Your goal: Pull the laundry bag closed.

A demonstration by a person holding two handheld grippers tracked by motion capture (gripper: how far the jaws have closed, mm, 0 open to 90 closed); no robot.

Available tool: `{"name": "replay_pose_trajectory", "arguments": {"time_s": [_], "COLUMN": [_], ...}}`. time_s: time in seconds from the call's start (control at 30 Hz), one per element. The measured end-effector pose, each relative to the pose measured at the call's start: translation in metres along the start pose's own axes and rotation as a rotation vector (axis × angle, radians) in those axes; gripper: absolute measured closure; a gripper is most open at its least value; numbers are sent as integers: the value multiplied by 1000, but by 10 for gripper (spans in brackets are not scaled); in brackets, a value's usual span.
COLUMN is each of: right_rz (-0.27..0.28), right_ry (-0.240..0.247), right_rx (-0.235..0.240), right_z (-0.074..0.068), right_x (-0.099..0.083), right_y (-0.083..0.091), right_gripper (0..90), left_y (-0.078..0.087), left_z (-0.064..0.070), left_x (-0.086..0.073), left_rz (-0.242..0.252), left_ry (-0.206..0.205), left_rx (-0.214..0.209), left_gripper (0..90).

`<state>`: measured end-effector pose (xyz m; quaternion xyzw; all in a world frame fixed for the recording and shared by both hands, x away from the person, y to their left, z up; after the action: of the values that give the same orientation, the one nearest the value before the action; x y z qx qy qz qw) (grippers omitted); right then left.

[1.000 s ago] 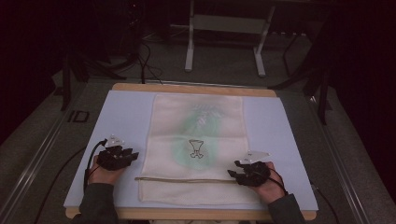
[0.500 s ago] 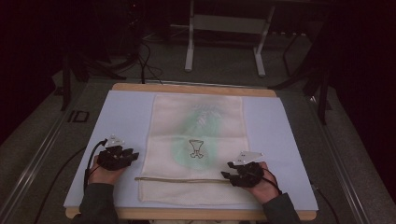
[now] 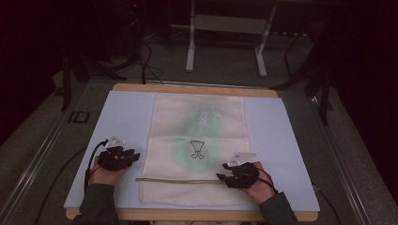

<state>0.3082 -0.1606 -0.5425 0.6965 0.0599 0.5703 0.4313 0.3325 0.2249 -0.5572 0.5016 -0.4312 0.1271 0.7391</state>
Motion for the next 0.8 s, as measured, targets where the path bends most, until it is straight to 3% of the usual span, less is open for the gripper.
{"name": "replay_pose_trajectory", "arguments": {"time_s": [0.8], "right_rz": [-11], "right_ry": [56], "right_rx": [60], "right_z": [-15], "right_x": [17], "right_y": [-17], "right_gripper": [544], "left_y": [1], "left_z": [1], "left_x": [0], "left_rz": [5], "left_ry": [-2], "left_rx": [-23], "left_gripper": [655]}}
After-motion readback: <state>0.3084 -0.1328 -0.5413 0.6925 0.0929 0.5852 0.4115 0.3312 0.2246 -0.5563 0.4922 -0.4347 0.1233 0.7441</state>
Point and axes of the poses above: each handheld gripper's, and its own axes: y roughly backward along the jaws, x roughly out of its top, z roughly to its right, the point moved 5 cm from there along -y, roughly forward along the jaws, and after that the axes turned 5 degrees about z, right-handed, at the moved point
